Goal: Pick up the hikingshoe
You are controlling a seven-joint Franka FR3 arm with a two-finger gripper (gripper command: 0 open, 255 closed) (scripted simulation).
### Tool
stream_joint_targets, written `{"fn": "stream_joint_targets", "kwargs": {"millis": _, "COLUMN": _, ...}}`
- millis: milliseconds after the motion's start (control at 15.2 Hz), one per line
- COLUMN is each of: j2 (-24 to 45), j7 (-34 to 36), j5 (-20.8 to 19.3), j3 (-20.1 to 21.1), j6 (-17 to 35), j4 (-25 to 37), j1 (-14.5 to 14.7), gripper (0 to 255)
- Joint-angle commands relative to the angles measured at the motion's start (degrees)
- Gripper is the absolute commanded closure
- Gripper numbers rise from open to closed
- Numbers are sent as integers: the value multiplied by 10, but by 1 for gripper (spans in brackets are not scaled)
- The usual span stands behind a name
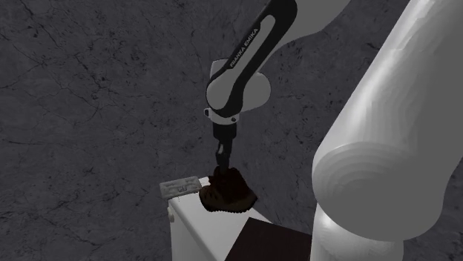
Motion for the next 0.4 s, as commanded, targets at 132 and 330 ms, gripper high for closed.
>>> {"fn": "stream_joint_targets", "kwargs": {"millis": 132, "j2": -31, "j7": -4, "j5": 4, "j3": 7, "j6": -43, "j4": 13, "j1": -1, "gripper": 255}}
{"fn": "stream_joint_targets", "kwargs": {"millis": 330, "j2": -39, "j7": -5, "j5": 6, "j3": 9, "j6": -55, "j4": 18, "j1": 0, "gripper": 255}}
